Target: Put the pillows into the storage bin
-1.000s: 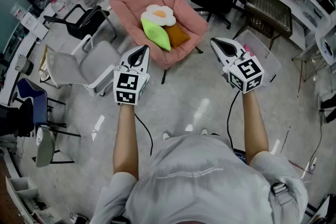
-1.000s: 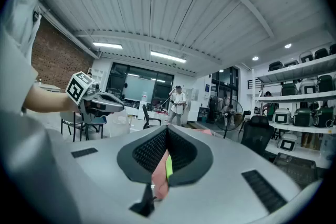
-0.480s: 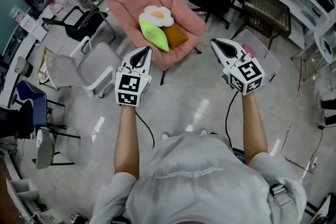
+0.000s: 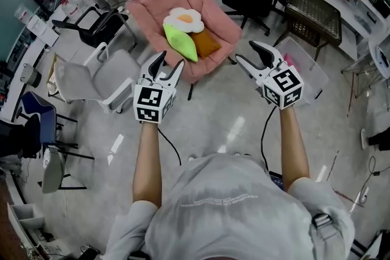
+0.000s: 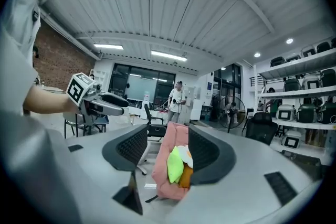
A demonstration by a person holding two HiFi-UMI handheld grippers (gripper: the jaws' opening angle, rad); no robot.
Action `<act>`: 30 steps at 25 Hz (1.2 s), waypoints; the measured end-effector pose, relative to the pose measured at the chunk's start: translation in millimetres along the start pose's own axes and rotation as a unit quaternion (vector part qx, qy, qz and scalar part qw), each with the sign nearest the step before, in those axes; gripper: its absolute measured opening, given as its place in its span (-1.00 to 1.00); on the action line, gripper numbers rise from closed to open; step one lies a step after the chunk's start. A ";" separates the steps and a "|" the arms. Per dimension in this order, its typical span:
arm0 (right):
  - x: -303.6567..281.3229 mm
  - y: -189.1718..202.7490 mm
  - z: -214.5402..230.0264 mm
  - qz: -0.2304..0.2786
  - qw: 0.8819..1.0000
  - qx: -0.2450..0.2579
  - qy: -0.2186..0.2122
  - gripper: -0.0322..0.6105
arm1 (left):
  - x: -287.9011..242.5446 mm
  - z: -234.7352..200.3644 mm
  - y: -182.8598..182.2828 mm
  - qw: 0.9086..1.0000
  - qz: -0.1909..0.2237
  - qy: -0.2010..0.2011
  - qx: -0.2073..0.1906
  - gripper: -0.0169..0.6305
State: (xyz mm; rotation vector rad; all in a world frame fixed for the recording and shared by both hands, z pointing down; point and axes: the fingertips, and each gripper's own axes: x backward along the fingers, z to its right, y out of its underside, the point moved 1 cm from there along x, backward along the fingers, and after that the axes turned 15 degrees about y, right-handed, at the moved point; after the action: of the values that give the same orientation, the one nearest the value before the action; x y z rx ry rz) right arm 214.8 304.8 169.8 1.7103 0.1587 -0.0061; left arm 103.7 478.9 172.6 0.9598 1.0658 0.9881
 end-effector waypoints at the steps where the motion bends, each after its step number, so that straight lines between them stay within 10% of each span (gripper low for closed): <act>1: -1.5 0.9 2.8 0.000 1.000 -0.001 -0.002 -0.09 | -2.7 -0.3 -0.8 1.000 -0.002 -0.003 0.000 -0.18; 19: -2.4 52.5 113.0 -0.018 0.999 -0.035 -0.033 -0.11 | -78.8 40.8 11.7 0.996 -0.060 -0.055 0.040 -0.17; 30: -106.0 78.0 134.7 -0.045 0.998 -0.035 -0.034 -0.11 | -135.5 -55.7 50.8 0.994 -0.073 -0.063 0.052 -0.18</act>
State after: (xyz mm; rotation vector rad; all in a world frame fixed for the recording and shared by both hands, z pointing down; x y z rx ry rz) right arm 130.1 150.7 237.0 1.6303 0.1839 -0.1236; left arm 16.2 370.9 241.4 1.0002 1.0731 0.7489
